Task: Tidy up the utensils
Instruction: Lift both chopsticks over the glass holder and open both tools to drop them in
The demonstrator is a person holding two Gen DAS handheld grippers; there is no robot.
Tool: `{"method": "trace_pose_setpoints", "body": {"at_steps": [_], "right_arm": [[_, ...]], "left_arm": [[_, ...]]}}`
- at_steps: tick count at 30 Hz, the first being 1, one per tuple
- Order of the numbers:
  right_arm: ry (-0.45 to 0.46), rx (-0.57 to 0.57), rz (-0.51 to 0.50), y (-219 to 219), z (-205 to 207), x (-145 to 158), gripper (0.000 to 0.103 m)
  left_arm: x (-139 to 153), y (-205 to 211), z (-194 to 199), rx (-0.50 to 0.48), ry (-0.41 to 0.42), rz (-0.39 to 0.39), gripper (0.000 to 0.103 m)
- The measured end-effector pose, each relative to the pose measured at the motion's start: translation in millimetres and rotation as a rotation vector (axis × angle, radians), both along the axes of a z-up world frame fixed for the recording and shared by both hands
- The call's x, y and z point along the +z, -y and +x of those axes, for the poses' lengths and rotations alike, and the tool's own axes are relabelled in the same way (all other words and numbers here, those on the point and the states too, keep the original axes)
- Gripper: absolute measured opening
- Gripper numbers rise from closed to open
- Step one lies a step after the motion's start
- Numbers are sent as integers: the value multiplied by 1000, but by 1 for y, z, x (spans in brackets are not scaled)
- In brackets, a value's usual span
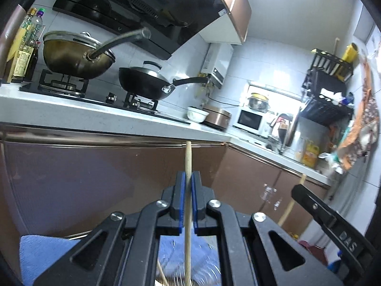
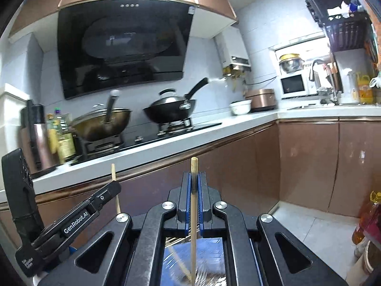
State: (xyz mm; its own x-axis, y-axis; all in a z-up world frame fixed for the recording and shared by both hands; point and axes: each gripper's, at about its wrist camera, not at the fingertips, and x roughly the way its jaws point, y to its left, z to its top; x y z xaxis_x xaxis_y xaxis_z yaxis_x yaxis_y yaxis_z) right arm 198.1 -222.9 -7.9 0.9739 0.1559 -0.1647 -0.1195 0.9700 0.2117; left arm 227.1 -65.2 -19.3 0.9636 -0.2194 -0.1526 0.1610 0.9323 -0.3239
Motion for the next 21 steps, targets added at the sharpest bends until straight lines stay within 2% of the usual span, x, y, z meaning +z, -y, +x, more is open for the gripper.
{"method": "trace_pose_setpoints", "body": {"at_steps": [8,21], "right_arm": [[-15,-33,-2,11,43,-46,5],[-64,-58,-18,14,56,-104,6]], "left_arm": [[-43,14,51,30,-8,-19,5],[-103,32,64,73,-18,38,5]]}}
